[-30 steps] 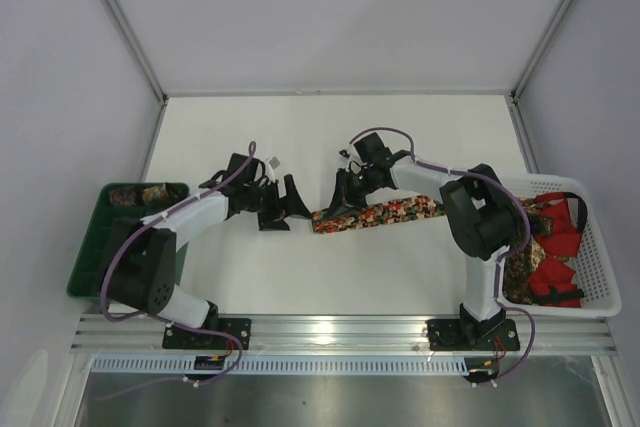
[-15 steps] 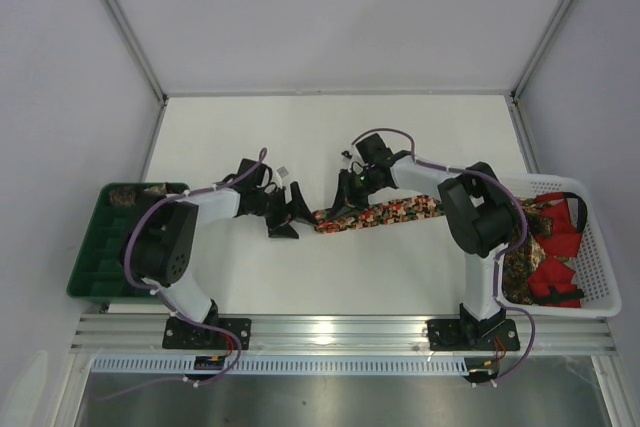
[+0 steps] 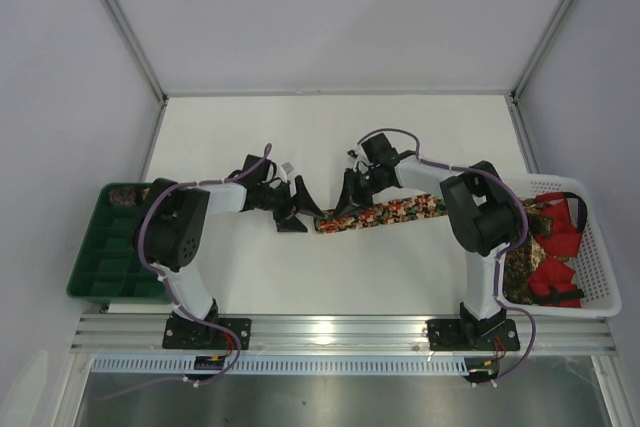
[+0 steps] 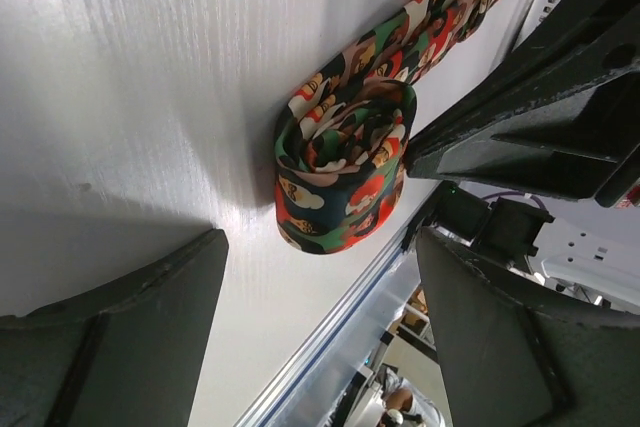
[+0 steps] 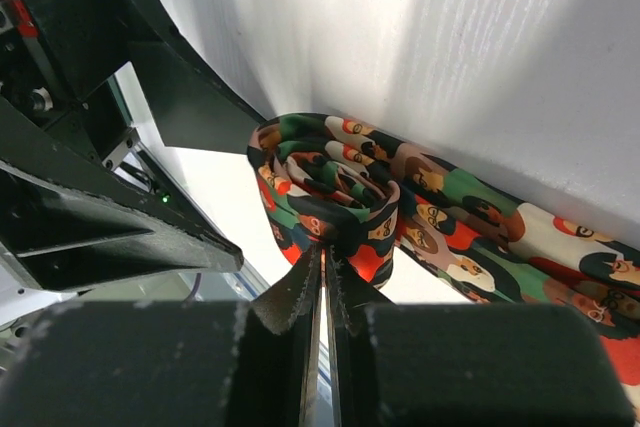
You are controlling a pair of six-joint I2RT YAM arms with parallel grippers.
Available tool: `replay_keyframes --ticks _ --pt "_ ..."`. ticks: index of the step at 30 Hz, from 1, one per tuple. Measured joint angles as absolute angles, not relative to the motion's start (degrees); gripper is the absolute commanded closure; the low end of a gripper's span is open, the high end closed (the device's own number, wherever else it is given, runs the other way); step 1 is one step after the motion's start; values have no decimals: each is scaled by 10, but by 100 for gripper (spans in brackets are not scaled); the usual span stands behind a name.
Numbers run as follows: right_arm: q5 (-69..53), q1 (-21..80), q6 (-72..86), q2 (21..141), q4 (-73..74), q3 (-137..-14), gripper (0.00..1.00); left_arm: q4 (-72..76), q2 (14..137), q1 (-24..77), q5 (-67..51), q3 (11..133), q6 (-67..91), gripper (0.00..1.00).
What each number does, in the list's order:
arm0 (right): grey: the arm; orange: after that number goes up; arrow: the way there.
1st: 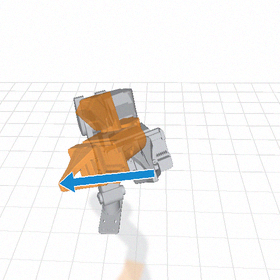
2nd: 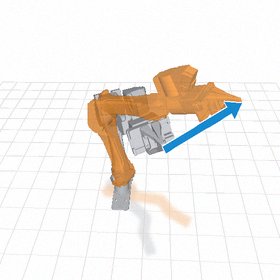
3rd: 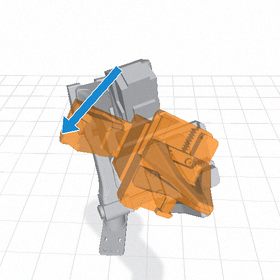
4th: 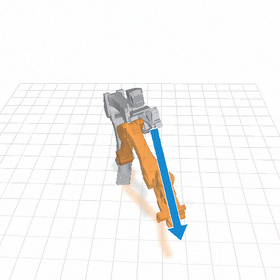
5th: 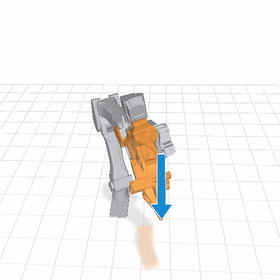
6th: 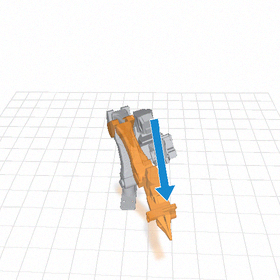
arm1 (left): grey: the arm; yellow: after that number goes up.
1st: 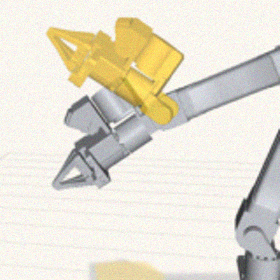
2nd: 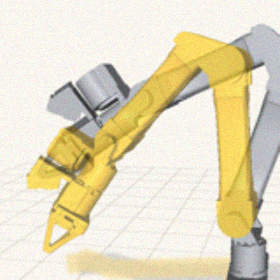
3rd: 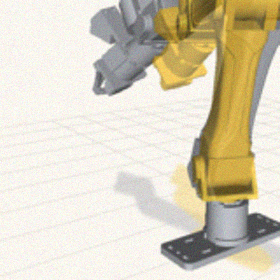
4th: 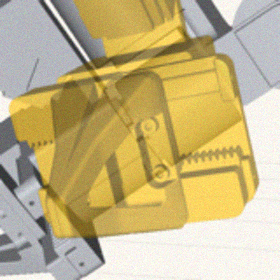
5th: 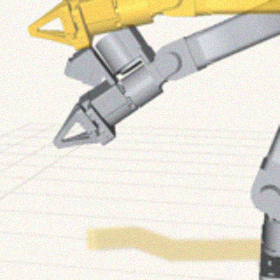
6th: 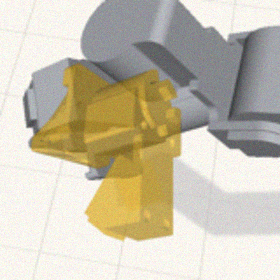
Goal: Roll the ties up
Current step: Roll the tie
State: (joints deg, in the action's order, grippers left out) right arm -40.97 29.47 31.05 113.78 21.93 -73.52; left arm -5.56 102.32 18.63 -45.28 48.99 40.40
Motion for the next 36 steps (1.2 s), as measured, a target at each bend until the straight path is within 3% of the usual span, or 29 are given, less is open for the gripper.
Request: replay_keyframes --ticks 14,20,27,36 --pt "-407 293 310 1139 201 -703 91 -51 1055 208 -457 520 435 20" --pt "-408 290 309 1142 195 -702 91 -72 1076 222 -452 550 428 26" --pt "-409 284 308 1146 191 -701 91 -87 1085 229 -441 557 419 43" --pt "-409 283 306 1146 189 -701 91 -123 1086 244 -421 578 420 45"
